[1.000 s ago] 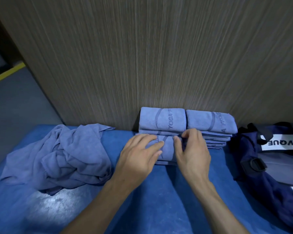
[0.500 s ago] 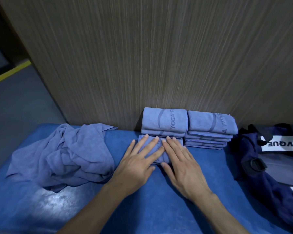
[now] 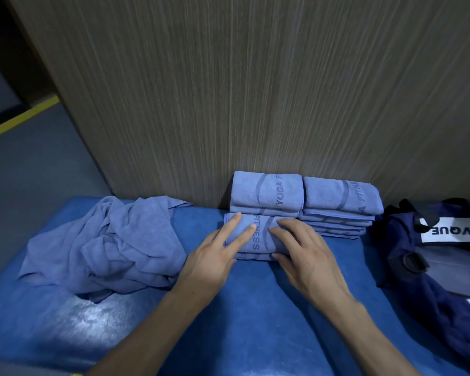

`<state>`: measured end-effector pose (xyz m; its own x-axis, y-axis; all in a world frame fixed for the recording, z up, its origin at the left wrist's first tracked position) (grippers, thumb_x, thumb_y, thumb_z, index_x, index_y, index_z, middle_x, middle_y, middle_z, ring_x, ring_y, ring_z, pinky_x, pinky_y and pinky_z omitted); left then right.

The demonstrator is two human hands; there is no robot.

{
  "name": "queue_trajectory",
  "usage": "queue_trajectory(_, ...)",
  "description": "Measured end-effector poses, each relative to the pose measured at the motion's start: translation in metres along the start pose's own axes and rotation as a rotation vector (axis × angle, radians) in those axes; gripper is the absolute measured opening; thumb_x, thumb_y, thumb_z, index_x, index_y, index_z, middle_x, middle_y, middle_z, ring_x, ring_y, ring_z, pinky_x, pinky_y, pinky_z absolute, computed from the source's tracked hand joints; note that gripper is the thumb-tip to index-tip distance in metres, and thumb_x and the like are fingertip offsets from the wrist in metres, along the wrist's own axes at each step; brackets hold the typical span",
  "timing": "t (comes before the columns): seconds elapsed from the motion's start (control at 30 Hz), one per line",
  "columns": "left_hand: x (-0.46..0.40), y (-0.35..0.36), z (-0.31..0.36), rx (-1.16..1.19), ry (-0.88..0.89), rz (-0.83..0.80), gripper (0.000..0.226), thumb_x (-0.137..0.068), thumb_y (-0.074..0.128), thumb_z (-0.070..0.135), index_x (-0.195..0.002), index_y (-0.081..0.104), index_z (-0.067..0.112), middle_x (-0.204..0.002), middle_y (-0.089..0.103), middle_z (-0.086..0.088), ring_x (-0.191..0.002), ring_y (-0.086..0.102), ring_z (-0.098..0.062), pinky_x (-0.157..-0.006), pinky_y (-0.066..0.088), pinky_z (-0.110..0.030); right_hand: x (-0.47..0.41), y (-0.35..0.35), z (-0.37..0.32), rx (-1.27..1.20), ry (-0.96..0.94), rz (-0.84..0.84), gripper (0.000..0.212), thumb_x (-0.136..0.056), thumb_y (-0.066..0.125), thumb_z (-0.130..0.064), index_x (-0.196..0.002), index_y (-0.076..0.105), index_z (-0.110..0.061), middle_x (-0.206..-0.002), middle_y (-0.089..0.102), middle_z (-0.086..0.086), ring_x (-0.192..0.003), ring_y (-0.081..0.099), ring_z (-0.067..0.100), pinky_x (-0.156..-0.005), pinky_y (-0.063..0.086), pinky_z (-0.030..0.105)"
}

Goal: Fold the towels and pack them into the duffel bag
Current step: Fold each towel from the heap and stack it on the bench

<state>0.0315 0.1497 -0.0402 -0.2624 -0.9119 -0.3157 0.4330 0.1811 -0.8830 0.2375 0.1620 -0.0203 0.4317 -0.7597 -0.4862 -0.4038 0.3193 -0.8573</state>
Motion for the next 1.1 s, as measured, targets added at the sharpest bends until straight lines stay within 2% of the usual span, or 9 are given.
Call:
queue_trajectory(0.13, -0.002, 0.002, -0.001, 0.058, 0.032, -0.031, 0.101, -0.093, 0.052, -0.006, -0.150, 0.002, 0.061, -0.163, -0.006, 0.032, -0.130, 0.045, -0.015, -0.088, 0.055, -0.041, 0.002, -0.001, 0.002, 0.004, 0.038, -0.009, 0.049, -0.079, 0.077, -0.006, -0.125, 0.061, -0.015, -0.135, 0.054, 0.001, -0.119, 0.054, 0.022, -0.085, 0.055, 0.034)
queue_trajectory(0.23, -0.009, -0.001, -0.002, 0.059, 0.037, -0.044, 0.100, -0.094, 0.052, -0.006, -0.150, 0.001, 0.060, -0.161, -0.011, 0.034, -0.138, 0.039, -0.015, -0.096, 0.052, -0.039, 0.001, -0.001, 0.003, -0.007, 0.053, 0.027, 0.046, -0.084, 0.078, -0.018, -0.127, 0.064, -0.014, -0.138, 0.057, 0.000, -0.127, 0.054, 0.020, -0.094, 0.052, 0.033)
queue_trajectory(0.3, -0.009, -0.002, -0.001, 0.072, 0.052, -0.047, 0.093, -0.096, 0.056, 0.004, -0.153, 0.005, 0.057, -0.163, -0.010, 0.031, -0.141, 0.035, -0.014, -0.098, 0.051, -0.039, 0.000, 0.001, 0.006, -0.002, 0.046, 0.039, 0.040, -0.091, 0.072, -0.026, -0.129, 0.066, -0.014, -0.138, 0.061, 0.000, -0.133, 0.053, 0.021, -0.105, 0.044, 0.033)
queue_trajectory(0.43, -0.005, -0.013, 0.002, 0.057, 0.099, -0.027, 0.081, -0.096, 0.063, 0.032, -0.157, 0.013, 0.049, -0.166, -0.009, 0.023, -0.141, 0.031, -0.012, -0.091, 0.043, -0.022, -0.003, 0.002, 0.009, 0.035, 0.062, 0.033, 0.041, -0.091, 0.061, -0.033, -0.129, 0.068, -0.017, -0.137, 0.064, -0.003, -0.136, 0.052, 0.020, -0.105, 0.038, 0.033)
queue_trajectory(0.63, 0.001, -0.034, -0.003, 0.106, 0.120, 0.031, 0.067, -0.098, 0.059, 0.041, -0.156, 0.025, 0.045, -0.166, 0.005, 0.023, -0.145, 0.029, -0.009, -0.103, 0.044, -0.029, -0.005, -0.003, 0.000, 0.048, 0.087, 0.038, 0.046, -0.095, 0.052, -0.041, -0.132, 0.065, -0.017, -0.141, 0.061, -0.003, -0.139, 0.047, 0.023, -0.108, 0.036, 0.037)
queue_trajectory(0.73, 0.003, -0.051, -0.016, 0.120, 0.062, 0.116, 0.050, -0.100, 0.053, 0.038, -0.150, 0.042, 0.037, -0.159, 0.029, 0.018, -0.136, 0.042, -0.012, -0.098, 0.049, -0.031, -0.009, -0.008, -0.014, 0.069, 0.070, 0.058, 0.050, -0.095, 0.053, -0.044, -0.136, 0.062, -0.017, -0.146, 0.055, -0.001, -0.140, 0.044, 0.025, -0.110, 0.036, 0.041)
queue_trajectory(0.87, 0.010, -0.076, -0.052, -0.019, -0.102, 0.257, 0.031, -0.091, 0.054, 0.031, -0.120, 0.064, 0.024, -0.122, 0.061, 0.008, -0.107, 0.059, -0.023, -0.091, 0.051, -0.044, -0.016, -0.011, -0.034, 0.056, 0.051, 0.087, 0.048, -0.094, 0.056, -0.040, -0.136, 0.061, -0.016, -0.146, 0.055, 0.001, -0.141, 0.043, 0.026, -0.113, 0.036, 0.044)
queue_trajectory(1.0, 0.035, -0.094, -0.102, -0.291, -0.537, 0.001, 0.051, -0.078, 0.070, 0.025, -0.127, 0.058, 0.031, -0.139, 0.048, 0.002, -0.124, 0.043, -0.031, -0.100, 0.038, -0.044, -0.018, -0.006, -0.063, 0.002, -0.010, 0.114, 0.042, -0.092, 0.063, -0.032, -0.129, 0.064, -0.014, -0.141, 0.058, 0.003, -0.139, 0.046, 0.027, -0.111, 0.037, 0.044)
queue_trajectory(1.1, 0.043, -0.093, -0.105, -0.307, -0.565, -0.120, 0.051, -0.078, 0.070, 0.024, -0.123, 0.054, 0.042, -0.148, 0.035, 0.008, -0.135, 0.027, -0.024, -0.109, 0.025, -0.039, -0.015, -0.003, -0.085, -0.061, -0.071, 0.108, 0.036, -0.091, 0.064, -0.029, -0.125, 0.065, -0.016, -0.136, 0.060, 0.000, -0.137, 0.047, 0.025, -0.110, 0.037, 0.042)
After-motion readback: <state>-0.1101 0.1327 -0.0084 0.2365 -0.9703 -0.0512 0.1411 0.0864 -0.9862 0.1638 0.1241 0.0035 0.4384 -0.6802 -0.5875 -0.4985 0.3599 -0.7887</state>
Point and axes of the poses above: each hand's wrist, its own x-axis away from the middle knuckle, its own y-axis out of the palm, z = x × y, the point moved 4 cm from there along -x, towards the middle knuckle
